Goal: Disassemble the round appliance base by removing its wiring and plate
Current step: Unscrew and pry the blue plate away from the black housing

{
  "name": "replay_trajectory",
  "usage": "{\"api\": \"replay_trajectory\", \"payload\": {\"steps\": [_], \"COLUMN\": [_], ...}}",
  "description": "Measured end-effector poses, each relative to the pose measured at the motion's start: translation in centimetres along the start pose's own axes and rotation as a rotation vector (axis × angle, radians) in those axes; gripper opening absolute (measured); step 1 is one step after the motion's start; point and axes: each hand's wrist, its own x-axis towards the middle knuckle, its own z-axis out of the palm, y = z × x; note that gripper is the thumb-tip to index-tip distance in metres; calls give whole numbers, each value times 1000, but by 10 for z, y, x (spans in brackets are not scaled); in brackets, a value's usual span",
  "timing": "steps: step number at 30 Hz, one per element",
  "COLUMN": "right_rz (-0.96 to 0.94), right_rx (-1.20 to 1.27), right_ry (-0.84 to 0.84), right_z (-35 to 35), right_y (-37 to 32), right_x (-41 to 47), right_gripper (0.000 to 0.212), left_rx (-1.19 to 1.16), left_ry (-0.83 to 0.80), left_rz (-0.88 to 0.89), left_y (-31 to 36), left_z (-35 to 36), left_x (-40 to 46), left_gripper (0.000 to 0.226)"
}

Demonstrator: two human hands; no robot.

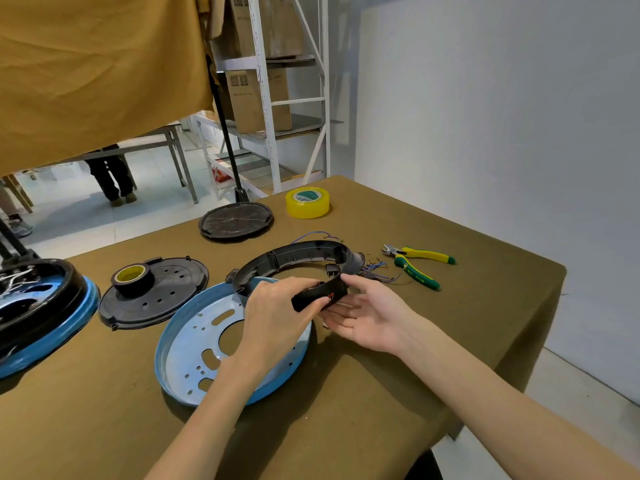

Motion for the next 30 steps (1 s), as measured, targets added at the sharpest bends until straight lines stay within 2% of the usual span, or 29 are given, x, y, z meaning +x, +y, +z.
{"api": "replay_trajectory", "payload": {"steps": [3,7,11,16,20,24,30], "right_rz": [-86,-180,-210,-313,-319,-371,-354], "right_rx": [-10,24,-37,-68,-185,-310,-229], "right_ry": [-58,-199,-165,42,-14,-172,-340], "right_z": [0,5,6,-8,-4,30,69], "right_y": [-3,-15,-17,-21,-15,-14,-17], "right_x": [0,-1,1,4,5,-1,-12], "right_gripper": [39,39,35,28,25,25,33], "left_rx": [-29,-276,-466,-651,-713,-705,-619], "left_ry": [25,83,226,333,380,341,303], "left_rz": [-11,-105,-222,-383,-486,-445,-298], "left_y": [0,-4,-6,-16,-21,-18,-7], "left_z": [-8,-30,-55,-70,-75,-72,-63], "left_x": [9,35,57,61,63,64,60], "left_gripper": [29,25,24,17,28,20,21]}}
